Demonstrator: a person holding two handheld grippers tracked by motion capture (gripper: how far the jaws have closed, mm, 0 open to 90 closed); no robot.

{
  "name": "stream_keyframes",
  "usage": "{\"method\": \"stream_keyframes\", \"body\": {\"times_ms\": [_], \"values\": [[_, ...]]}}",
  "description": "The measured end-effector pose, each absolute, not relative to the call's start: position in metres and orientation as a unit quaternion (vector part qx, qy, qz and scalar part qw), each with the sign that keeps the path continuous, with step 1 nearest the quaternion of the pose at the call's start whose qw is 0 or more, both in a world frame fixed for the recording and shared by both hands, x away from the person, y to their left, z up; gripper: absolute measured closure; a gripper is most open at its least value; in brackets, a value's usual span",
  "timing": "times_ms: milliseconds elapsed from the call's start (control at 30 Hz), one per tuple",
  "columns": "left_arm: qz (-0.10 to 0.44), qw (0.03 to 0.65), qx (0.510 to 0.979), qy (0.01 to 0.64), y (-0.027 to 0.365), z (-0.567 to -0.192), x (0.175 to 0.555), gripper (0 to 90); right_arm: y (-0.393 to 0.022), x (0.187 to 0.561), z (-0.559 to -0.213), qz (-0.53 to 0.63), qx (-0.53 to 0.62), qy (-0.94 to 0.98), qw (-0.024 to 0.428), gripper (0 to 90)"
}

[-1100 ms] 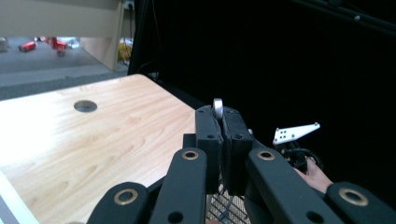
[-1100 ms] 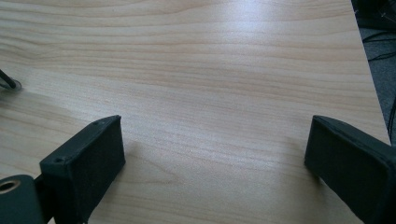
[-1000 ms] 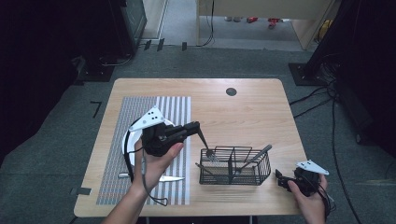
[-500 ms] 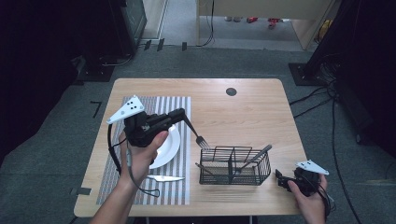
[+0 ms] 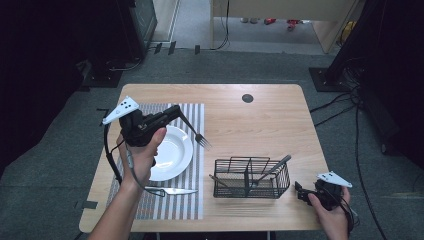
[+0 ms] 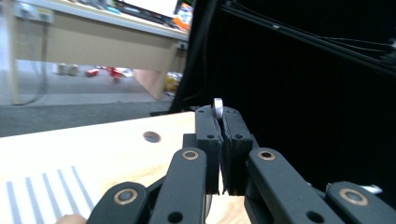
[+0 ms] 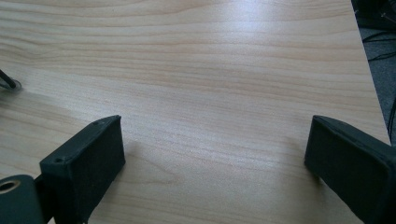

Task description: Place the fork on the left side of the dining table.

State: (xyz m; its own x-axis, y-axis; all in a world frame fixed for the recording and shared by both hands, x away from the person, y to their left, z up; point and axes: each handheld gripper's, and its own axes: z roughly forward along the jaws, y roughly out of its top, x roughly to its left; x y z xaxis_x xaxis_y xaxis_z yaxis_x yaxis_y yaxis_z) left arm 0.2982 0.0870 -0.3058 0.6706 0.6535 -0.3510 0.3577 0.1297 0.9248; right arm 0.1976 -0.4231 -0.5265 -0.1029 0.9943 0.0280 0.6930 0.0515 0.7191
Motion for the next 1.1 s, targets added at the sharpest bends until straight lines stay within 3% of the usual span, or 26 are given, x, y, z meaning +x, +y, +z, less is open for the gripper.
{"method": "stream_keyframes", "body": {"times_ms": [367, 1100], "values": [[0.124, 0.661, 0.591, 0.446, 0.105, -0.328, 0.321, 88.9, -0.423, 0.198, -0.527, 0.299, 0.62, 0.68, 0.252, 4.6], [0.122, 0.66, 0.539, 0.509, 0.127, -0.367, 0.366, 89.0, -0.423, 0.198, -0.527, 0.299, 0.621, 0.68, 0.252, 4.7]]}}
